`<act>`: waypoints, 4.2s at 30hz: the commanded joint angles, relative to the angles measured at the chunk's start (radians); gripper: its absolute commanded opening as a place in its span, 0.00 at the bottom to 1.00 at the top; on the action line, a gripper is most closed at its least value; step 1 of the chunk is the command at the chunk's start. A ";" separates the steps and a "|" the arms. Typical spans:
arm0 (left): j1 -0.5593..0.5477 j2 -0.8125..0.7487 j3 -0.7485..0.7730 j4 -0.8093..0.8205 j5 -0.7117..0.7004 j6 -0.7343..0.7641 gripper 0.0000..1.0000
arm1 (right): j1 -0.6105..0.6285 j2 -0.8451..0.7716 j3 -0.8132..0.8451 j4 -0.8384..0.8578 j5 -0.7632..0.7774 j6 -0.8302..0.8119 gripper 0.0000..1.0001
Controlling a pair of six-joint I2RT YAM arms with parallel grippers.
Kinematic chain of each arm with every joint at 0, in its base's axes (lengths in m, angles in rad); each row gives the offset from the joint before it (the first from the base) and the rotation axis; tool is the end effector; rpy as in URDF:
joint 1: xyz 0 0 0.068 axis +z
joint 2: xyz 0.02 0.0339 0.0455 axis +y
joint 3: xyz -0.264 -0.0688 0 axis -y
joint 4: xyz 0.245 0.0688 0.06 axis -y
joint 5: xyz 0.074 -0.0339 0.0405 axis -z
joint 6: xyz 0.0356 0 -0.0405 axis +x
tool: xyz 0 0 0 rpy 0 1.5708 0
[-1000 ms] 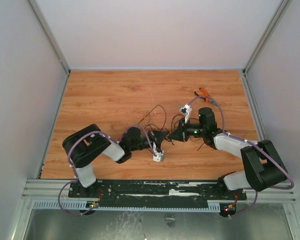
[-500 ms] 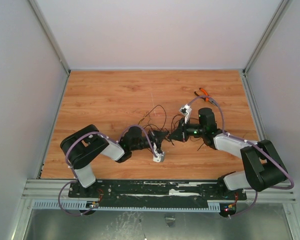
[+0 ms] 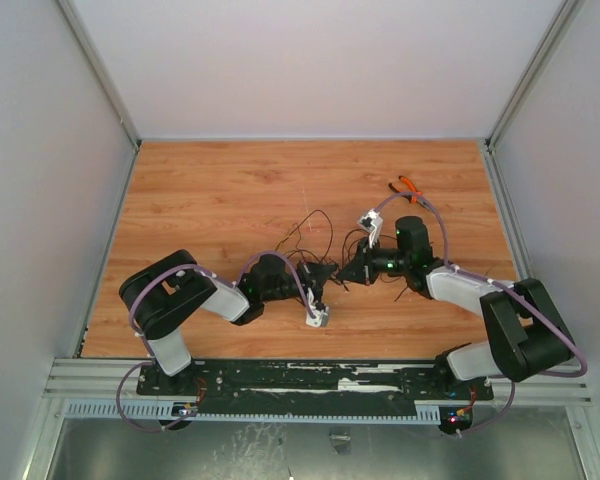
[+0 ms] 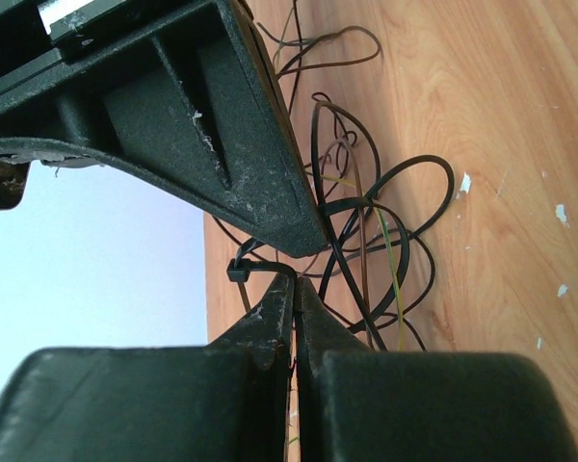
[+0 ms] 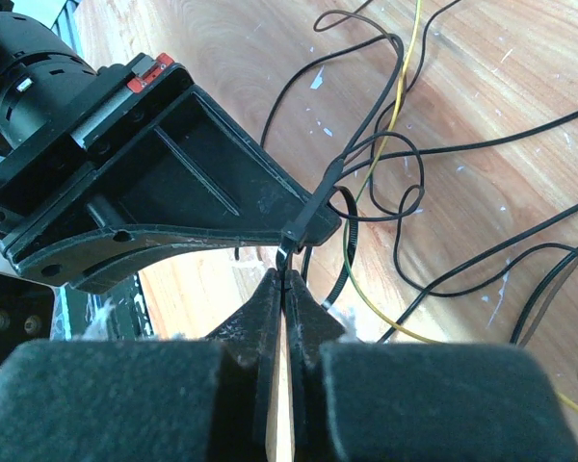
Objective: Zip-tie the wires
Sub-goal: Tie the cable at the center of the board.
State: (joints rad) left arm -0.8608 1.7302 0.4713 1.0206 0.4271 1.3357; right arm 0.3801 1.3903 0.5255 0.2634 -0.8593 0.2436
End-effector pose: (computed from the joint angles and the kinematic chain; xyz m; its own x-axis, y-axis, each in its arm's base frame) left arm 0.1828 -0.2353 0.1343 0.8906 0.3218 -0.3214 0.3715 -0.1070 0.9222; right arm 0.2290 0.1205 0.1707 -0.7082 -0.1134 -0.6968 -0.6712 0.4142 0.6148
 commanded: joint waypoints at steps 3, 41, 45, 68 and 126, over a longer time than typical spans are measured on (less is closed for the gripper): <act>-0.027 -0.024 0.007 -0.027 0.049 0.038 0.00 | -0.001 0.023 0.049 0.026 0.051 -0.012 0.00; -0.030 0.013 0.011 0.109 -0.002 -0.270 0.00 | 0.000 -0.029 0.002 -0.026 0.093 -0.056 0.18; -0.030 0.024 0.016 0.131 -0.002 -0.337 0.00 | 0.001 -0.038 -0.002 -0.023 0.085 -0.058 0.20; 0.002 0.064 0.039 0.190 -0.010 -0.516 0.00 | 0.006 -0.083 -0.013 -0.007 0.095 -0.053 0.35; 0.010 0.077 -0.001 0.320 -0.037 -0.613 0.45 | 0.004 -0.086 0.092 -0.038 0.133 0.019 0.00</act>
State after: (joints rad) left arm -0.8577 1.7977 0.4915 1.2263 0.3973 0.7685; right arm 0.3820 1.2884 0.5819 0.2321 -0.7616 0.2462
